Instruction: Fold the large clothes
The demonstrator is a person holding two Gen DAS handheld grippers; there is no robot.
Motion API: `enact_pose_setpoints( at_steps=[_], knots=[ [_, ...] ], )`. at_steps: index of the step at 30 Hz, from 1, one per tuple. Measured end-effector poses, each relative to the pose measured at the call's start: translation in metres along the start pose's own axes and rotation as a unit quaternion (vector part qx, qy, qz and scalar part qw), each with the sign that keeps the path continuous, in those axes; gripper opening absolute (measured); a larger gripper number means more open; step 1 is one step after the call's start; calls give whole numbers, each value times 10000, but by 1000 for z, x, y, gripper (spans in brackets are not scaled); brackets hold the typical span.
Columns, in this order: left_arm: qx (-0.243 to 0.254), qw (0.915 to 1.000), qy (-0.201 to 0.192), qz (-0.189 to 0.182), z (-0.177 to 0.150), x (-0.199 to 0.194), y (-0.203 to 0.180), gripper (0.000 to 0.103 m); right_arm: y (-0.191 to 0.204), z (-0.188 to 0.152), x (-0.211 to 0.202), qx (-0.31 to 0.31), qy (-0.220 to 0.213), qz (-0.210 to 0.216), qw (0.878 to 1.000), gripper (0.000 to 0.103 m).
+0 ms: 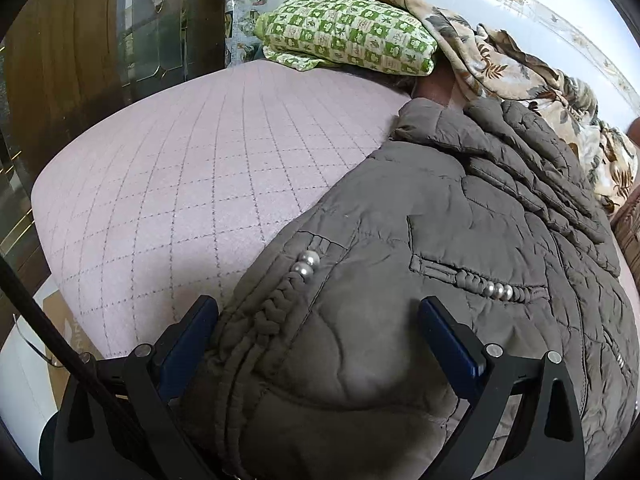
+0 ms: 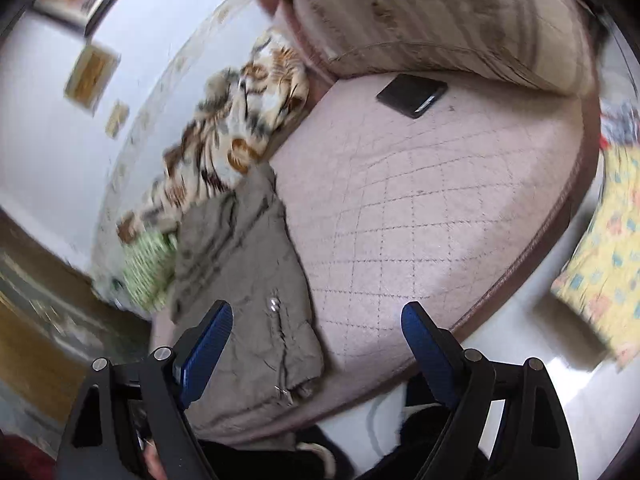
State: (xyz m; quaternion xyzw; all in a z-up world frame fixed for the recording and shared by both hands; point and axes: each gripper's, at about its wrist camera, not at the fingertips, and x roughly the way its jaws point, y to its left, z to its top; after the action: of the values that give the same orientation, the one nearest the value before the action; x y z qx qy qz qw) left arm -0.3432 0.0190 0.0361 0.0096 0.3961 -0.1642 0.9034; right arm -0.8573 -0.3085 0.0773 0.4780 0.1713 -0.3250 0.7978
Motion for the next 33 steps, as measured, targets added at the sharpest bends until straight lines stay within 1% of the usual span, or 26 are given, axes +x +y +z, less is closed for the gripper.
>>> enact_pose_setpoints(
  at_steps=[1, 3, 7, 13, 19, 22, 24, 26, 29, 31, 32, 33],
  knots=[
    [-1, 10000, -4, -1, 0, 0, 0, 100, 4, -1, 3, -110, 86, -48, 9999, 90],
    [27, 10000, -3, 16, 0, 1, -1, 100, 4, -2, 4, -114, 129, -78, 9998, 90],
    [33, 10000, -8, 34, 0, 1, -1, 100, 6, -4, 4, -124, 89, -126, 9998, 90],
    [31, 10000, -6, 19, 0, 1, -2, 100, 7, -3, 8, -161, 173, -207, 9995, 90],
    [67, 9999, 75, -45, 2, 4, 0, 100, 19, -1, 16, -480, 232, -332, 9980, 90],
    [179, 9996, 99, -185, 4, 4, 5, 100, 18, 0, 22, -666, 213, -473, 9964, 90],
    [141, 9989, 267, -362, 6, 7, 12, 100, 16, 1, 23, -624, 105, -370, 9973, 90],
    [38, 9979, 384, -524, 6, 9, 21, 100, 15, 4, 26, -522, -48, -151, 9985, 90],
    [-53, 9976, 341, -608, 7, 6, 31, 100, 22, 7, 44, -485, -56, 119, 9987, 90],
    [-75, 9978, 260, -607, 9, 3, 35, 100, 24, 5, 60, -447, 40, 299, 9985, 90],
    [-119, 9978, 212, -609, 10, 2, 39, 100, 23, 2, 74, -395, 210, 368, 9983, 90],
    [-218, 9975, 132, -652, 13, -1, 45, 100, 24, -1, 85, -397, 350, 324, 9981, 90]
  ],
)
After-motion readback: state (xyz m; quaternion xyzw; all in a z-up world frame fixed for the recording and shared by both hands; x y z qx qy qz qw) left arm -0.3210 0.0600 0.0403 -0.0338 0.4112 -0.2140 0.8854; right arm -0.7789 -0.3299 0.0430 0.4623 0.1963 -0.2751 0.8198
